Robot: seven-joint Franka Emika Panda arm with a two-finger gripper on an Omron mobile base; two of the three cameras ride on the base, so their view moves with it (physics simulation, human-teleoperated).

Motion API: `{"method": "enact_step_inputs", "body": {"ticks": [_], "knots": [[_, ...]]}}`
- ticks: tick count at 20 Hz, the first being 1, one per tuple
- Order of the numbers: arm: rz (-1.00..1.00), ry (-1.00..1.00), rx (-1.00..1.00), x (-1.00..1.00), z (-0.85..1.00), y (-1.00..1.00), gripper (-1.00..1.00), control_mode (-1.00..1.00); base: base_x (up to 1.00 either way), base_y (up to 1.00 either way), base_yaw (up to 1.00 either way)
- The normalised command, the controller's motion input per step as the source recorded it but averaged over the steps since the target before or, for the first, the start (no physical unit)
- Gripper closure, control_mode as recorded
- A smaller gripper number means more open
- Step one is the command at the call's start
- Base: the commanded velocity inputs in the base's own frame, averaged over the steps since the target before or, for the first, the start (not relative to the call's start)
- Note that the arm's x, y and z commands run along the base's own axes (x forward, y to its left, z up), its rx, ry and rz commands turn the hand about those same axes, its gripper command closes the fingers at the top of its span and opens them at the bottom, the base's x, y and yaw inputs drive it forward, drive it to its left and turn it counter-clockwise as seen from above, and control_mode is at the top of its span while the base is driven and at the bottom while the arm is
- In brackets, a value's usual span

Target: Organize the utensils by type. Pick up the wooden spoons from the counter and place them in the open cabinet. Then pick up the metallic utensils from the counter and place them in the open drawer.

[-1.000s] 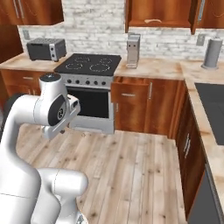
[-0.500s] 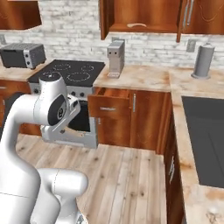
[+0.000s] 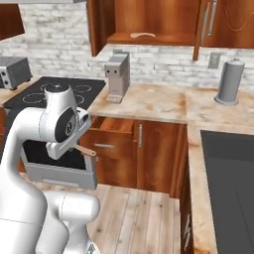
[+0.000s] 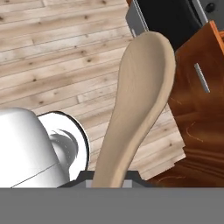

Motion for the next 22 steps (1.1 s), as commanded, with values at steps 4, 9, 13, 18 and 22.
{"method": "enact_step_inputs", "body": {"ticks": [4, 9, 13, 18, 22], "knots": [[0.00, 0.00, 0.00, 0.00, 0.00, 0.00, 1.00, 1.00, 0.61, -0.55, 0.00], [0.00, 0.00, 0.00, 0.00, 0.00, 0.00, 1.00, 1.00, 0.63, -0.47, -0.01], [0.00, 0.00, 0.00, 0.00, 0.00, 0.00, 1.00, 1.00, 0.57, -0.32, -0.03], [0.00, 0.00, 0.00, 0.00, 0.00, 0.00, 1.00, 1.00, 0.33, -0.43, 0.00], [0.00, 0.00, 0.00, 0.00, 0.00, 0.00, 1.00, 1.00, 0.39, -0.35, -0.01]]}}
